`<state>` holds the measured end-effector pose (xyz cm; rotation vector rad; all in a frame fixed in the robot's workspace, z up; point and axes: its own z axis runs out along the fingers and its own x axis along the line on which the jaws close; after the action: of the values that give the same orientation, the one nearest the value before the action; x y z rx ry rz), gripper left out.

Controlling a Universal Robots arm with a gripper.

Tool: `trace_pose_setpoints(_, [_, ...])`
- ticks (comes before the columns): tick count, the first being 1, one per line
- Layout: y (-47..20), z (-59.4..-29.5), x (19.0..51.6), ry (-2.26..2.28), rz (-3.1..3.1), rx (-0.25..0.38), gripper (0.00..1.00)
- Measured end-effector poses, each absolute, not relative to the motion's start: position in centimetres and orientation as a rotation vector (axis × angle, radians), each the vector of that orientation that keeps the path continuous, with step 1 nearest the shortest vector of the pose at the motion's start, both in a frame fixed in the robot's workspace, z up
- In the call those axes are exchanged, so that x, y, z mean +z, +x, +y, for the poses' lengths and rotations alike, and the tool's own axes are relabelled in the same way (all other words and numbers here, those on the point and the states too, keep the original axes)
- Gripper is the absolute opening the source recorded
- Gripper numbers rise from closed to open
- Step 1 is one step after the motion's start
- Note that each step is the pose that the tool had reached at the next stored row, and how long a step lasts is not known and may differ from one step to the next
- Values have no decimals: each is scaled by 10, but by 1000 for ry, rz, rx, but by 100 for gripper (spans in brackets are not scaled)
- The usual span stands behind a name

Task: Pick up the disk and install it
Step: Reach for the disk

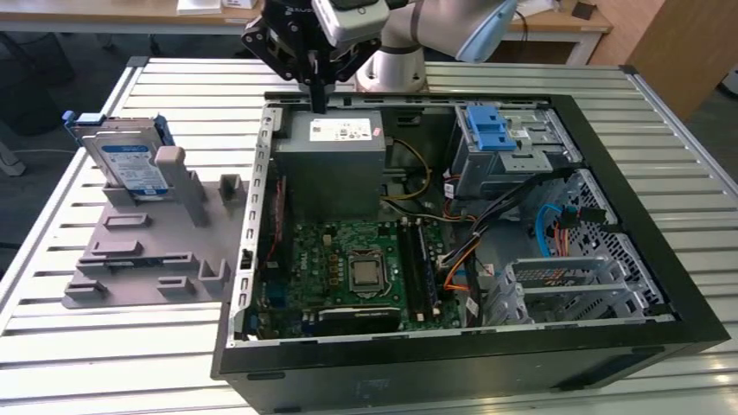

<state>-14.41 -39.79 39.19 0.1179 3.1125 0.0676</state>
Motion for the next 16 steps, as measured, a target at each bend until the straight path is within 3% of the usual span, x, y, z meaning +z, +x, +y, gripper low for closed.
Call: trace_pose_setpoints(16, [-154, -397, 391, 118, 3113, 68, 11])
